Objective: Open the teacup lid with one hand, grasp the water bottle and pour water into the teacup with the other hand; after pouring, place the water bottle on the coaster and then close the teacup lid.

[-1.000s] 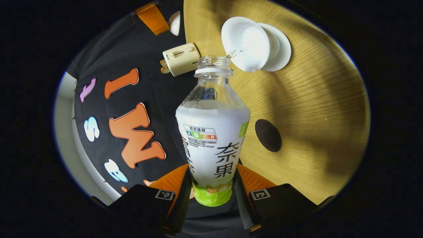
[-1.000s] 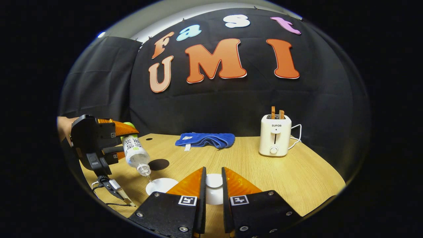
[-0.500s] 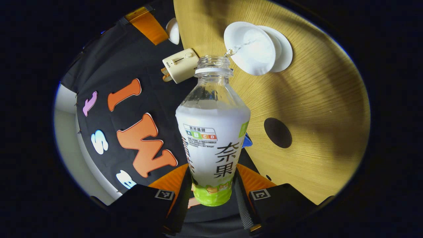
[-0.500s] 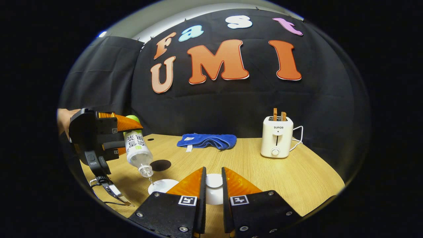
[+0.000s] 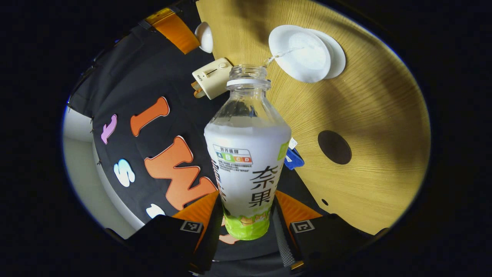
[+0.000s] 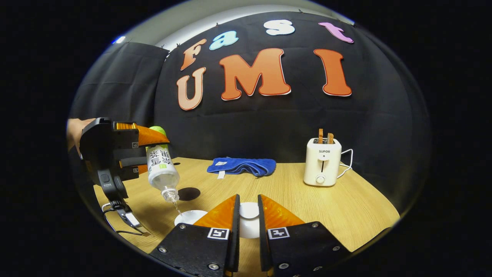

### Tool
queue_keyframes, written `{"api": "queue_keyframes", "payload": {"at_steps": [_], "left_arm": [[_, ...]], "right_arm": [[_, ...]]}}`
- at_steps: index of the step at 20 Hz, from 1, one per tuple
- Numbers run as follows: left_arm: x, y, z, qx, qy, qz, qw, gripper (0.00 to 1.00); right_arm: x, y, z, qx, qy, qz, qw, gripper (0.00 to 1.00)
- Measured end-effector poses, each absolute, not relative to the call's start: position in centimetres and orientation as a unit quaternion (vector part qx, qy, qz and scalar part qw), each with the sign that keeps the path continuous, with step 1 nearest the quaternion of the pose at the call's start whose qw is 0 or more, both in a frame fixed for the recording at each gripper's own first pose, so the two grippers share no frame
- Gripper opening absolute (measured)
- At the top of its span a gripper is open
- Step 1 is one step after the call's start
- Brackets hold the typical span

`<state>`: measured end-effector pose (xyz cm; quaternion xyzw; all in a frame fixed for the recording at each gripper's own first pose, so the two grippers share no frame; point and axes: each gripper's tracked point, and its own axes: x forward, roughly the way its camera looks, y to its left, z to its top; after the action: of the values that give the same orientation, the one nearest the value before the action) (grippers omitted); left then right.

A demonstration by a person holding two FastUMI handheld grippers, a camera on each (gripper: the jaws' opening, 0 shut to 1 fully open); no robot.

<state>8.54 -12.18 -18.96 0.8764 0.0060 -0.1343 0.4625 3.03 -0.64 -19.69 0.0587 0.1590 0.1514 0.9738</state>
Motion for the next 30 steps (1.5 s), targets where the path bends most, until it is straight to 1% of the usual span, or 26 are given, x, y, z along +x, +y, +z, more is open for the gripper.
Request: {"api": "queue_keyframes", "payload": {"at_steps": [12, 15, 17, 21, 22, 25, 30], "left_arm": [[8.9, -12.9, -17.9, 0.892, -0.013, -0.127, 0.433, 0.67], [9.0, -13.5, -17.6, 0.896, -0.031, -0.128, 0.424, 0.69], [9.1, -13.6, -17.4, 0.899, -0.039, -0.127, 0.417, 0.67], [9.3, -13.7, -17.3, 0.901, -0.038, -0.130, 0.411, 0.67], [9.3, -13.7, -17.4, 0.901, -0.041, -0.132, 0.412, 0.69], [9.4, -13.7, -17.5, 0.900, -0.044, -0.135, 0.413, 0.67], [9.7, -13.9, -18.0, 0.891, -0.051, -0.146, 0.428, 0.69]], "right_arm": [[3.0, -0.3, -19.4, 0.050, 0.155, 0.158, 0.974, 0.22], [3.0, -0.2, -19.2, 0.048, 0.154, 0.160, 0.974, 0.22], [3.0, -0.2, -19.2, 0.047, 0.153, 0.160, 0.974, 0.22], [3.0, -0.3, -19.3, 0.046, 0.154, 0.158, 0.974, 0.22], [3.0, -0.2, -19.4, 0.046, 0.154, 0.159, 0.974, 0.22], [2.9, -0.4, -19.5, 0.042, 0.155, 0.157, 0.974, 0.22], [2.8, -0.3, -19.3, 0.045, 0.153, 0.157, 0.975, 0.22]]}}
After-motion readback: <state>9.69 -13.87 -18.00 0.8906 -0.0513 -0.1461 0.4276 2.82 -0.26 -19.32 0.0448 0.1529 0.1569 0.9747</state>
